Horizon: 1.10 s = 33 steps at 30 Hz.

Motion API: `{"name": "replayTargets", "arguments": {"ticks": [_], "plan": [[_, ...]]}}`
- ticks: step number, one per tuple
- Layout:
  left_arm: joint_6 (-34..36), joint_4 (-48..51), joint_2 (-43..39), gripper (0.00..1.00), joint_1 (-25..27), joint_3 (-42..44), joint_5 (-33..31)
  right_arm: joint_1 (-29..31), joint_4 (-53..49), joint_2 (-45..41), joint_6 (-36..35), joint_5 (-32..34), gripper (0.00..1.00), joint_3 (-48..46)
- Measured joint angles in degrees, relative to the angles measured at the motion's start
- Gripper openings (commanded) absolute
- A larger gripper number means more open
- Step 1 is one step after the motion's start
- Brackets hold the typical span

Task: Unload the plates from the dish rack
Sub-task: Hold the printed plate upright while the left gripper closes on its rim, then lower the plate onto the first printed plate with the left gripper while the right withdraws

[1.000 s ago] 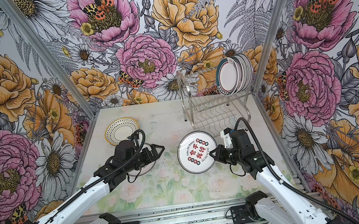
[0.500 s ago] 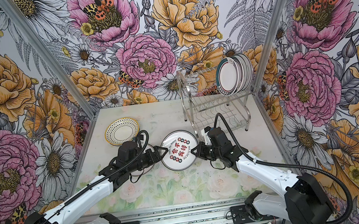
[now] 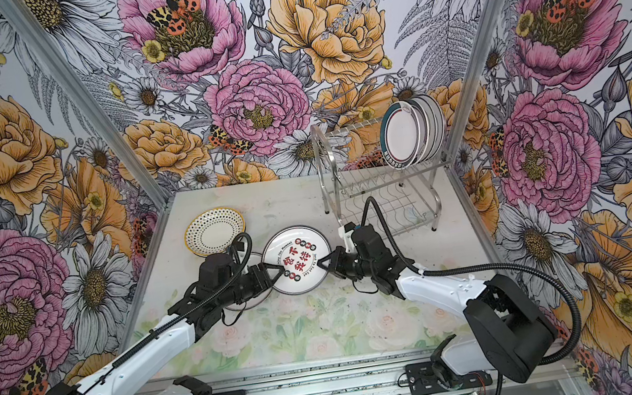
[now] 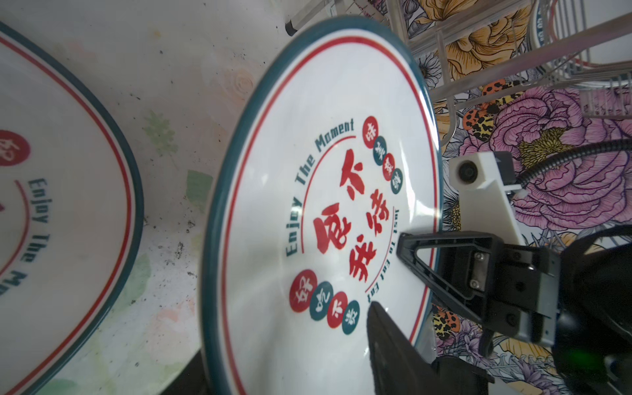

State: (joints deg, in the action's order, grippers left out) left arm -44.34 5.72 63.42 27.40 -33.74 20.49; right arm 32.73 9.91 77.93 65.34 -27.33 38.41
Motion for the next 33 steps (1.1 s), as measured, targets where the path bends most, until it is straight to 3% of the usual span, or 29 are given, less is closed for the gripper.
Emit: {"name": "replayTargets", "arguments": {"ticks": [6,11,16,18,20,24,28,33], "plan": [[-0.07,0.35,-0.5,0.28,-1.68,0.94,-0.09,0.94,2.47,2.08,1.14,0.07,0.0,0.96],[-0.94,0.35,-0.61,0.18,-2.4,1.27,-0.04,1.38,2.93,3.37,1.55,0.55,0.0,2.1],[-2.27,-0.17,-0.74,0.04,-3.28,1.29,0.52,1.38,2.73,3.72,2.16,0.76,0.1,2.8],[-2.27,-0.61,-0.74,0.02,-3.58,1.29,0.87,1.44,2.62,3.98,2.12,1.09,0.15,3.02],[-2.05,-0.96,-0.7,0.0,-3.65,1.29,1.01,1.79,2.36,4.66,1.57,1.53,0.27,3.17],[-2.01,-0.87,-0.39,0.0,-4.66,1.62,1.75,2.75,1.86,5.57,0.9,1.53,0.43,3.67],[-2.01,-1.11,-1.44,0.0,-7.17,2.69,4.13,3.54,1.42,5.57,0.04,1.55,0.52,3.89],[-1.11,2.56,-6.4,0.0,-13.18,5.07,4.74,3.89,0.04,5.49,-1.4,2.03,0.54,4.2]]}}
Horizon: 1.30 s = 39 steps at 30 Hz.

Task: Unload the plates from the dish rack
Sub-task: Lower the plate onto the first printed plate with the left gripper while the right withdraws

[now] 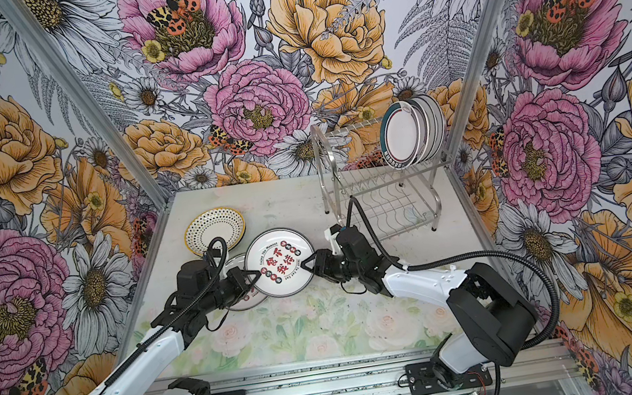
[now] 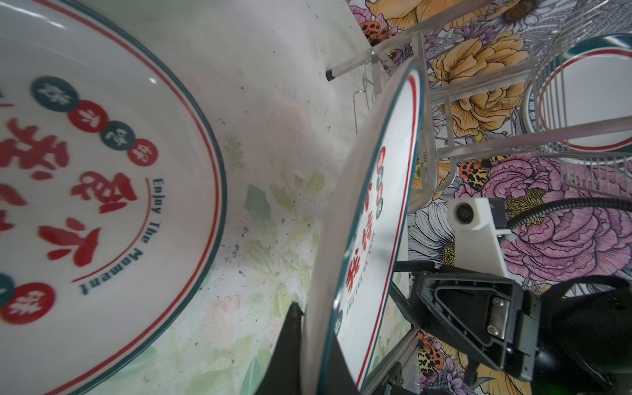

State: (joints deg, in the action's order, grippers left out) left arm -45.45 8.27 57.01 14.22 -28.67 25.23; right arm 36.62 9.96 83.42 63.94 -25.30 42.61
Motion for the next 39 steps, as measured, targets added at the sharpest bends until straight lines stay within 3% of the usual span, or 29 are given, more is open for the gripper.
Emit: {"name": "replayTargets", "arguments": {"ticks": [6,14,23,36,39], "plan": [[1.33,6.49,-3.5,0.0,-9.29,2.75,-0.09,0.0,-1.9,-0.85,-1.81,1.03,0.56,0.31],[1.44,10.99,-6.14,0.0,-16.81,5.16,-0.2,0.0,-8.26,-2.47,-5.86,2.43,0.58,0.44],[1.53,13.46,-6.23,0.0,-20.02,5.18,-2.29,0.0,-11.89,-2.95,-8.66,3.06,0.59,0.44],[1.92,11.72,-1.97,0.0,-20.15,5.64,-3.34,0.22,-12.57,-2.95,-9.64,3.08,0.59,0.44],[1.92,11.32,-0.96,0.05,-20.15,5.64,-3.39,0.22,-12.59,-2.95,-9.64,3.32,0.59,0.44]]}}
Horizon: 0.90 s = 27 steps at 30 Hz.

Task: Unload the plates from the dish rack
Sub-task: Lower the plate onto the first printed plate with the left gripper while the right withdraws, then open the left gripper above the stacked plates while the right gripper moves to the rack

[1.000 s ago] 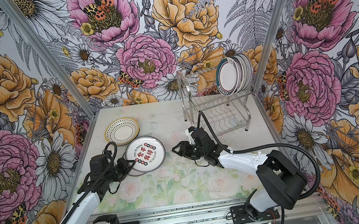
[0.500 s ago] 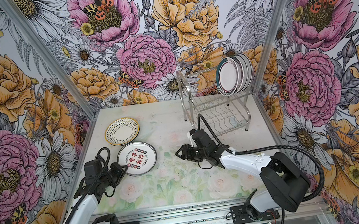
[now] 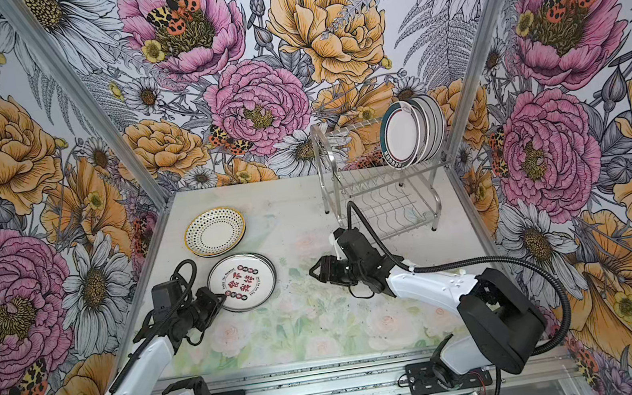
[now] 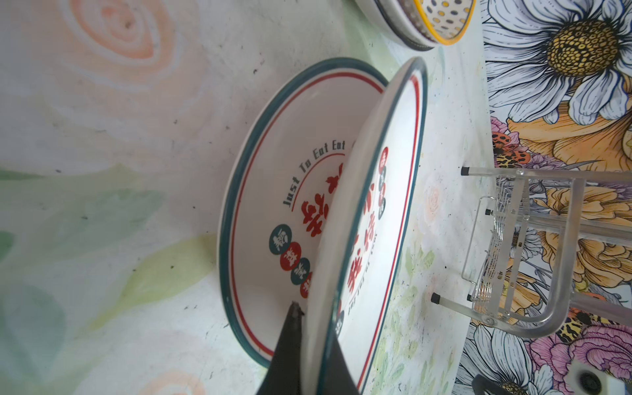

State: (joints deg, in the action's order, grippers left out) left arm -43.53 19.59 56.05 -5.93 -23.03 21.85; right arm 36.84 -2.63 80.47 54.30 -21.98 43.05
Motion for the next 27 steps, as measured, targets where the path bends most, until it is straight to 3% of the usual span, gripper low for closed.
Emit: {"name": "replayTargets", "arguments": {"ticks": [10,19,27], "plan": [[0.74,0.59,1.4,0.13,0.09,-0.33,-1.4,0.11,-0.42,0.0,-0.04,0.98,0.59,0.02],[2.34,3.21,4.35,0.45,1.31,-1.25,-3.45,0.11,-0.57,0.0,-0.42,0.98,0.59,0.26],[3.06,6.1,5.79,0.54,3.82,-4.04,-6.45,0.11,-1.29,0.0,-0.44,0.98,0.59,0.61]]}}
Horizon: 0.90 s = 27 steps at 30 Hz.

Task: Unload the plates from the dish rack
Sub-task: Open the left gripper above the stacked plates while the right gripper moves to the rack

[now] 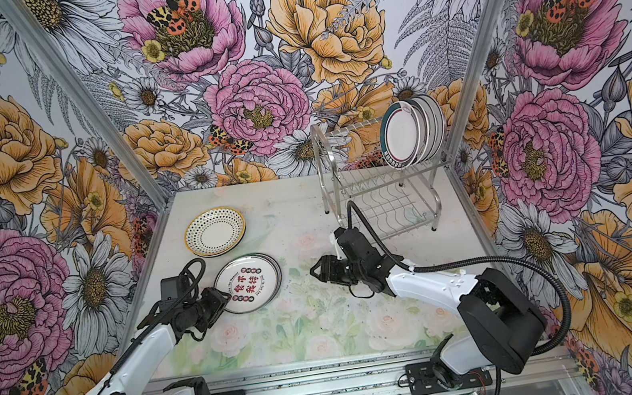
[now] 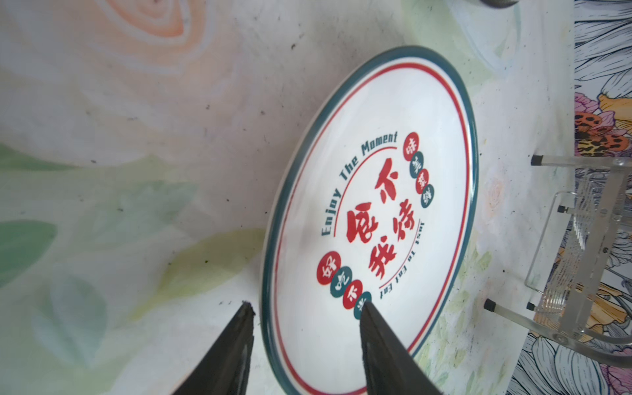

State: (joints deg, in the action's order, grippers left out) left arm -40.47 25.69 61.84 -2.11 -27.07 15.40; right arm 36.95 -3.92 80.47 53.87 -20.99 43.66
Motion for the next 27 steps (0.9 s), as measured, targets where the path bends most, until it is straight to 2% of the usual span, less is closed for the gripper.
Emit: {"name": "replayTargets", "arguments": {"ticks": [11,16,18,20,22,23,25,27], "plan": [[0.44,3.96,6.27,0.58,4.94,-4.33,-5.62,0.0,-3.19,0.0,-2.6,0.7,0.59,1.53],[0.57,7.26,5.86,0.63,6.49,-6.69,-9.25,0.0,-4.87,-1.07,-4.57,0.87,0.59,1.57],[0.61,8.61,3.67,0.67,6.47,-7.15,-10.4,0.15,-5.64,-2.4,-5.6,0.9,0.59,1.64],[1.16,10.36,0.59,0.78,6.25,-7.72,-11.19,0.26,-6.86,-4.55,-6.99,1.01,0.6,2.08],[1.75,11.93,-3.06,0.82,5.86,-8.63,-11.45,0.26,-7.67,-7.37,-8.44,1.03,0.64,2.78],[1.95,12.37,-4.5,0.98,5.57,-9.07,-11.47,0.26,-8.13,-8.87,-9.11,0.98,0.75,3.15],[2.45,13.35,-7.85,0.99,5.18,-10.51,-11.56,0.26,-9.16,-12.87,-10.97,0.83,0.82,4.31],[2.97,13.81,-9.64,0.99,4.98,-12.02,-11.58,0.26,-10.08,-16.9,-12.28,0.87,0.95,5.92]]}}
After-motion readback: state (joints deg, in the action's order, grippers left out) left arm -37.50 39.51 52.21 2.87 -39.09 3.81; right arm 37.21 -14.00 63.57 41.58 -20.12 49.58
